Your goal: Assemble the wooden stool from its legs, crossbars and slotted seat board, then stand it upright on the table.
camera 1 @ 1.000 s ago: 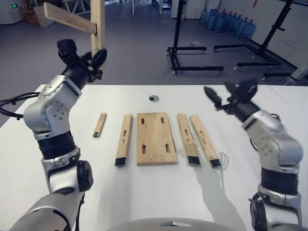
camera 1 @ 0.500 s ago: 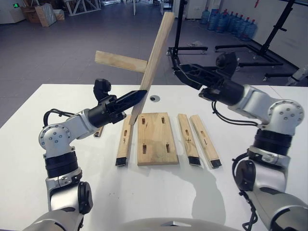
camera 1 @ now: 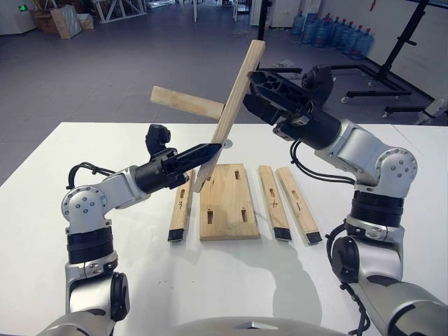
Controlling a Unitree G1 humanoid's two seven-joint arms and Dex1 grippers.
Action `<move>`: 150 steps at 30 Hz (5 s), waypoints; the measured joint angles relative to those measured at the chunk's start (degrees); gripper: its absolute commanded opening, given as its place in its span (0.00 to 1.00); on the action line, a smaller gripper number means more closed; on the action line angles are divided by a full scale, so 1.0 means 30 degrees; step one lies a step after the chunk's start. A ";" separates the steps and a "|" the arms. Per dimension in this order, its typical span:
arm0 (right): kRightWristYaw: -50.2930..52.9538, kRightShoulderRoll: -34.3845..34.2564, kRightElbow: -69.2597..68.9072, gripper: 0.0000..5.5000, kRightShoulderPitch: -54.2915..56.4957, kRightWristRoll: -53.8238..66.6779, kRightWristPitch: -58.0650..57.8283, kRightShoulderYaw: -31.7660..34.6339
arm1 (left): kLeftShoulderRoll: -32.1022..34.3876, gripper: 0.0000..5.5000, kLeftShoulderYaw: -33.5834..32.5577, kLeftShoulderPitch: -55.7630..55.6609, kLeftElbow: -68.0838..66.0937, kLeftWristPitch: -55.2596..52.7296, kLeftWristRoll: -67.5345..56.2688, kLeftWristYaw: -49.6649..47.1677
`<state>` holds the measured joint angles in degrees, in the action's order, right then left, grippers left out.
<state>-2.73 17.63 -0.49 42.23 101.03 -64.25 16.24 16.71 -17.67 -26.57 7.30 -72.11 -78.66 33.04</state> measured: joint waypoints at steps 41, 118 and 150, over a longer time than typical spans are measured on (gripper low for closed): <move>0.0507 -0.0870 0.0656 0.38 0.0362 -0.0305 0.2050 -0.1666 | 0.0619 0.37 0.1438 0.0713 0.0907 0.0992 -0.0907 -0.0185; -2.1237 -0.0577 0.8041 0.38 -0.0460 -2.2266 1.9873 -0.2578 | 0.6231 0.98 1.5704 0.5637 0.8021 0.6720 2.5510 -0.3581; -2.8204 -0.2104 2.0122 0.38 0.2282 -2.3931 2.8155 -0.1480 | 0.2392 0.98 0.2031 0.1158 0.4461 -0.1155 1.4384 -0.0470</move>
<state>-87.34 11.32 59.88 49.08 29.23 20.22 11.80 23.88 -11.58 -23.09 20.69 -75.57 -35.51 31.63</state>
